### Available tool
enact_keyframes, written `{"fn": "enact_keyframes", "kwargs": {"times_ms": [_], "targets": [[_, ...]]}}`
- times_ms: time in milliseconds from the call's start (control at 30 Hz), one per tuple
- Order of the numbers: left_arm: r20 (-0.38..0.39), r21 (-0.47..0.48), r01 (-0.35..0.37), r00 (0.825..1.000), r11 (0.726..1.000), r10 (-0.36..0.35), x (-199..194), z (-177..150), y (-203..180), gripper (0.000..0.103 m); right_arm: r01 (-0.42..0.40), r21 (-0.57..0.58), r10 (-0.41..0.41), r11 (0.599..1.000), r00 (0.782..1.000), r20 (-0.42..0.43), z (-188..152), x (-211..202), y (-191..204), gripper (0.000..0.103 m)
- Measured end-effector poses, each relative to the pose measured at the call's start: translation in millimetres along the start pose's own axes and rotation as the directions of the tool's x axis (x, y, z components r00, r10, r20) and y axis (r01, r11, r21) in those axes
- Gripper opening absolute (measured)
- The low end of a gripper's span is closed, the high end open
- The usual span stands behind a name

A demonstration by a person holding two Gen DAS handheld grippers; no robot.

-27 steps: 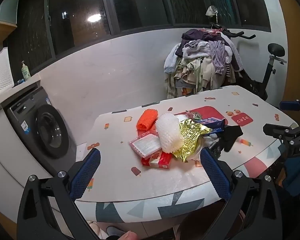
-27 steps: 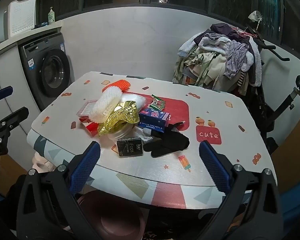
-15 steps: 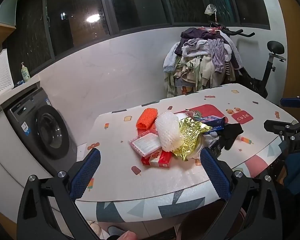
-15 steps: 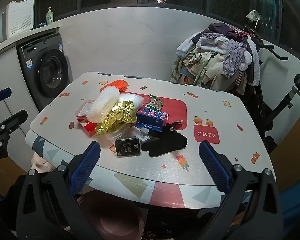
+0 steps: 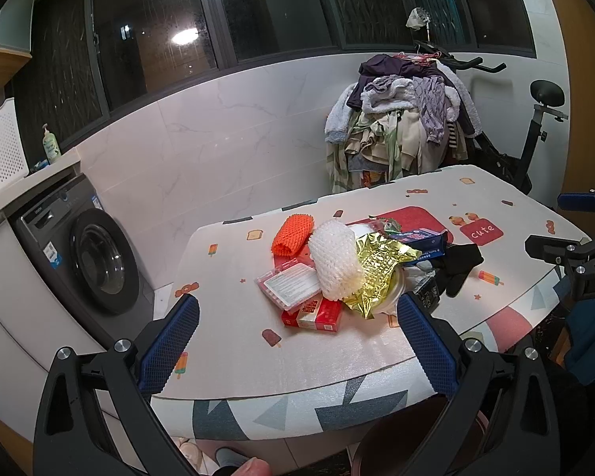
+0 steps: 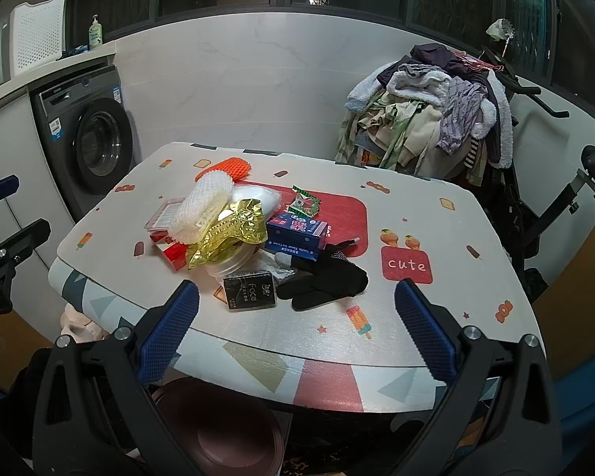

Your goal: Collect trash

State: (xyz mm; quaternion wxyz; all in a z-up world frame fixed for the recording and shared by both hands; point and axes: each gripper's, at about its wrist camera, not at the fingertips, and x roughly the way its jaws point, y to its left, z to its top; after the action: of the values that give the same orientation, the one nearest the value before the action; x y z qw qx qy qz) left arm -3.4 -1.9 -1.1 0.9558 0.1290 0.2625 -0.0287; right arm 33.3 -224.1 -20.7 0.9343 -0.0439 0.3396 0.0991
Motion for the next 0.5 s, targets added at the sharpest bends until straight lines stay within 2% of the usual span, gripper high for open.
{"fn": "enact_keyframes", "kwargs": {"times_ms": [500], "targets": [[0.000,0.000,-0.001,1.000,1.000,0.001,0.1,0.3,-0.9,0.098,0.003,0.000,-0.003,1.000,1.000,-0.001,1.2,0.4,3.8,0.097]]}}
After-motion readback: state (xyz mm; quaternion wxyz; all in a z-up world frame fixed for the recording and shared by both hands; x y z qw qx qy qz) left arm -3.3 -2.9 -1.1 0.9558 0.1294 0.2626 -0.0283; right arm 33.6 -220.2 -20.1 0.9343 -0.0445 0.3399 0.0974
